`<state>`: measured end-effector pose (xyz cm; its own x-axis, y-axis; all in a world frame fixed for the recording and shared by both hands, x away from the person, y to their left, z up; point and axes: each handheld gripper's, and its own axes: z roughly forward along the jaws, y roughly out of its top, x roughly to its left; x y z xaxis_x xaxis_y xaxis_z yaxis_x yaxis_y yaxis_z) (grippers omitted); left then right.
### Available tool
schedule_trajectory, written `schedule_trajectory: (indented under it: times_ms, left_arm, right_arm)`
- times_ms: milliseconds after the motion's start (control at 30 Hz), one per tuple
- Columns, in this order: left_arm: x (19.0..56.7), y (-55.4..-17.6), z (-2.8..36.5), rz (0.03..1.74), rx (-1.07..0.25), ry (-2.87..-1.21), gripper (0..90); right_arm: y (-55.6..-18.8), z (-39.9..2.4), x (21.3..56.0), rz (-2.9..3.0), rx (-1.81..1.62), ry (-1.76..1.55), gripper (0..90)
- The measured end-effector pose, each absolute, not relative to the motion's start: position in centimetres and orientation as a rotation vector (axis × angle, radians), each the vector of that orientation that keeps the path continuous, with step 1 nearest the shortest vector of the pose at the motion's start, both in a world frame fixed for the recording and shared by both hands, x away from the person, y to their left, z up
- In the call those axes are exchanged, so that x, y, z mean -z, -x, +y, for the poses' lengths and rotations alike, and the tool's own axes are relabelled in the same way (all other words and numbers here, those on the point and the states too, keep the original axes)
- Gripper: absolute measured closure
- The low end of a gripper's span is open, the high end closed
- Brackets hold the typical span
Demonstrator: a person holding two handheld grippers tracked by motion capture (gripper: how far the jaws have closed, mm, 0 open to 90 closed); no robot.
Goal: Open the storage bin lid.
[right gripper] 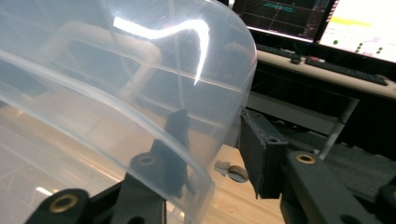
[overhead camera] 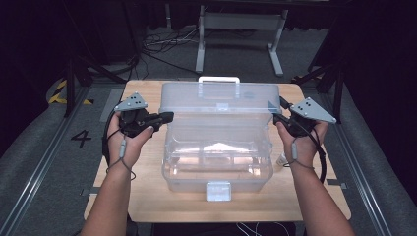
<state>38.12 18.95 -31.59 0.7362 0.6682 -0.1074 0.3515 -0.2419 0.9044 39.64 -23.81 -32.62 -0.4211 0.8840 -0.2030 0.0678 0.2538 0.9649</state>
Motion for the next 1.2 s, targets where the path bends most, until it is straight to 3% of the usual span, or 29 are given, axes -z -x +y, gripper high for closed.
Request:
schedule_trajectory:
  times_ms: [467,733,1200]
  left_arm:
    - [31.4,-35.4,20.1,0.743,-0.341,-1.923,77.9]
    - [32.4,-34.0,20.5,0.692,-0.266,-1.987,77.1]
    - [33.8,-32.8,20.2,0.612,-0.157,-2.092,77.1]
  right_arm:
    - [-40.5,-24.0,31.8,1.713,-1.283,-0.908,67.1]
    - [-41.0,-24.4,31.2,1.733,-1.282,-0.936,73.7]
    - [-42.1,-24.6,30.6,1.766,-1.29,-0.969,74.1]
